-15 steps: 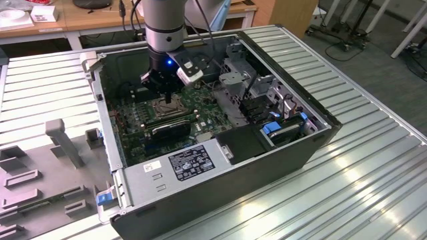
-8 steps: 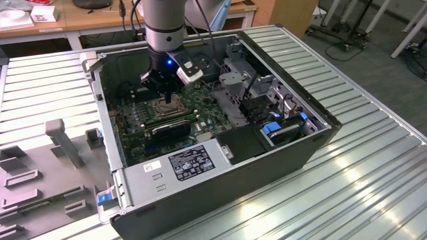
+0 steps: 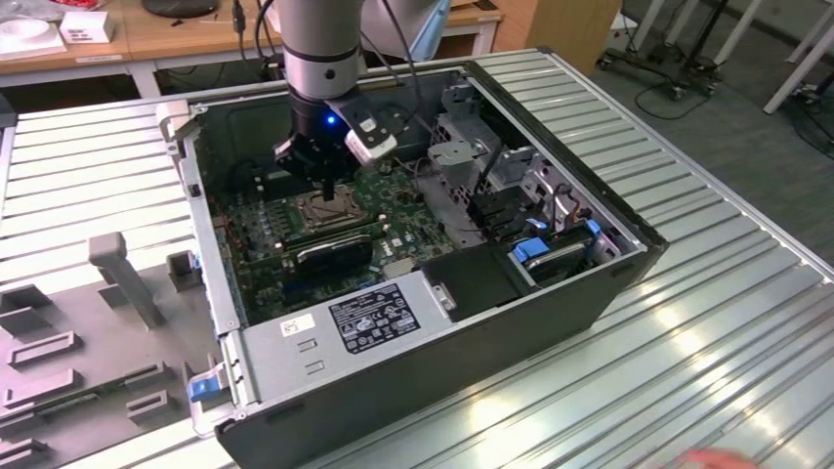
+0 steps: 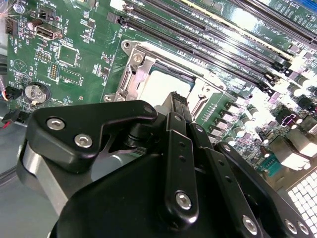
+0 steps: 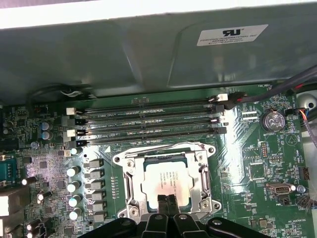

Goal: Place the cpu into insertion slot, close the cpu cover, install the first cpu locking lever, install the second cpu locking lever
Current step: 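Install the second cpu locking lever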

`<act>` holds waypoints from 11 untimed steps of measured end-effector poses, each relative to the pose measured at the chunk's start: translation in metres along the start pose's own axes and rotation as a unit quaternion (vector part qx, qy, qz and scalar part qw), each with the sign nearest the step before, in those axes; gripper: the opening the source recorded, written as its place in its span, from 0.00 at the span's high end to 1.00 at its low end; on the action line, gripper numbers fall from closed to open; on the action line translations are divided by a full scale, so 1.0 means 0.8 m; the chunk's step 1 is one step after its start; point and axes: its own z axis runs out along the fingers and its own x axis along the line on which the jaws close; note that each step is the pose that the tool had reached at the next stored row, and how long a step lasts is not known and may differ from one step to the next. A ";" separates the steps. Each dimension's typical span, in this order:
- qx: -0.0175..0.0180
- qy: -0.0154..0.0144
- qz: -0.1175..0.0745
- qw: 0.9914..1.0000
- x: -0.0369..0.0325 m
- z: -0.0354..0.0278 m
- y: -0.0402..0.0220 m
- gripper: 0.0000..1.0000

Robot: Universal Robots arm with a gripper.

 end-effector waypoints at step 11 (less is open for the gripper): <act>0.000 0.000 0.000 1.000 0.0002 -0.0010 0.0000 0.89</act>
